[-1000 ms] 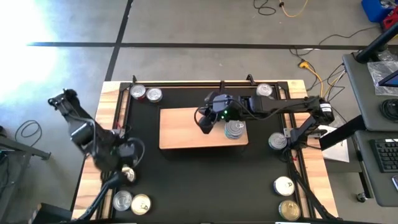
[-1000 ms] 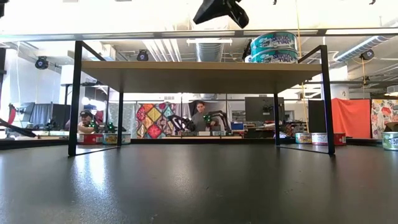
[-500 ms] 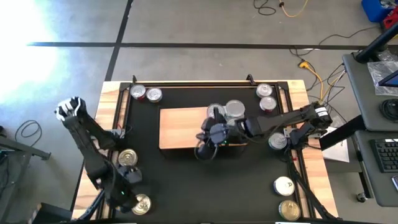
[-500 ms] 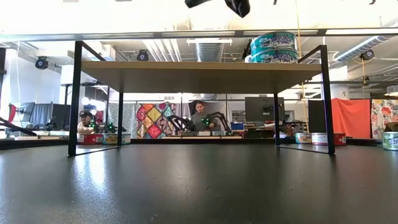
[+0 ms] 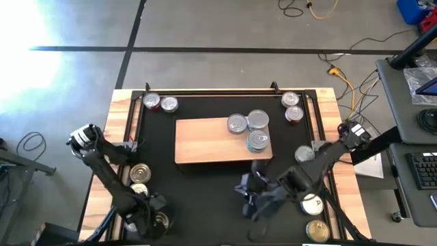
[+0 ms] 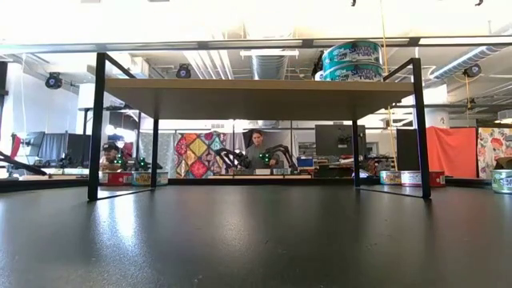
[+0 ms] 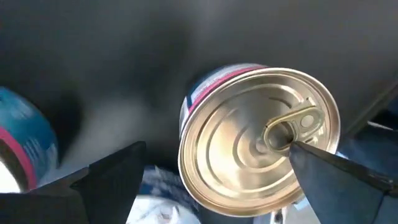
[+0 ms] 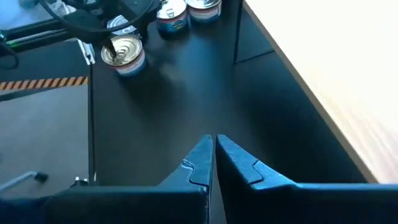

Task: Stack canned seafood by type on shelf
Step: Stack the blue tuna can on top of the blue tuna can on the shelf

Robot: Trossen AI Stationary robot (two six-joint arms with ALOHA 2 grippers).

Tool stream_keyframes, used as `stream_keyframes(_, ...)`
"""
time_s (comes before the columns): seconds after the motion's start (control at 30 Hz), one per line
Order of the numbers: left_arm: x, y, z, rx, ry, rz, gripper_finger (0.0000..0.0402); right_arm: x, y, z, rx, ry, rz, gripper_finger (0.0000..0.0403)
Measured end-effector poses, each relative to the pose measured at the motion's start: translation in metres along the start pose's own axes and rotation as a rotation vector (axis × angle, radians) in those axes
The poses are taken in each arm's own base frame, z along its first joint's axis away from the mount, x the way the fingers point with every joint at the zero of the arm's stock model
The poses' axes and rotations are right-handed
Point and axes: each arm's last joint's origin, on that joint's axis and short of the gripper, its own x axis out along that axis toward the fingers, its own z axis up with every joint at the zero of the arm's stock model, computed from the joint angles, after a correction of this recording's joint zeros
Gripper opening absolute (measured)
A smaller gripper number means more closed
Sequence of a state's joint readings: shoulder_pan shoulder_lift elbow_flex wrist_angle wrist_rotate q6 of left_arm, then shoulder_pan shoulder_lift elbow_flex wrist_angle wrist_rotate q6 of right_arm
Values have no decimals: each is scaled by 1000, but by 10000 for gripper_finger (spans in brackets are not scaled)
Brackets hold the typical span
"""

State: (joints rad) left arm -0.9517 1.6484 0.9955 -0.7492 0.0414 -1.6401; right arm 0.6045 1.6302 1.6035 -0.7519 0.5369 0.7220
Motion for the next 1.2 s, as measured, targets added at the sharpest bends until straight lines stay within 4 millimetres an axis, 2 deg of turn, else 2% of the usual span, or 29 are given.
stream_keyframes(0.13, -2, 13, 28, 15, -48, 140, 377, -13, 12, -14, 19, -15, -19, 12)
stream_keyframes(0.27, -12, 31, 54, 99, -48, 297, 377, -20, 18, -24, 39, -4, -19, 12)
stream_keyframes(0.37, -22, 49, 63, 139, -23, 424, 377, -24, 21, -28, 48, -15, -26, 12)
stream_keyframes(0.47, -33, 67, 63, 120, -24, 548, 377, -27, 23, -31, 50, -21, -31, 12)
stream_keyframes(0.53, -43, 79, 60, 75, -34, 617, 377, -29, 25, -33, 62, -27, -29, 12)
stream_keyframes(0.6, -53, 83, 56, 56, -66, 591, 377, -31, 27, -35, 71, -41, -32, 12)
stream_keyframes(0.73, -72, 74, 42, 106, -129, 363, 377, -35, 30, -39, 91, -70, -47, 12)
stream_keyframes(0.8, -79, 71, 31, 139, -101, 284, 377, -36, 29, -41, 98, -69, -58, 12)
stream_keyframes(0.97, -77, 70, -5, 171, 139, 245, 377, -35, 27, -43, 104, -73, -95, 12)
stream_keyframes(1.07, -69, 64, -22, 170, 187, 234, 377, -33, 27, -43, 97, -102, -123, 12)
stream_keyframes(1.2, -52, 52, -33, 138, 212, 226, 377, -32, 25, -42, 99, -118, -139, 12)
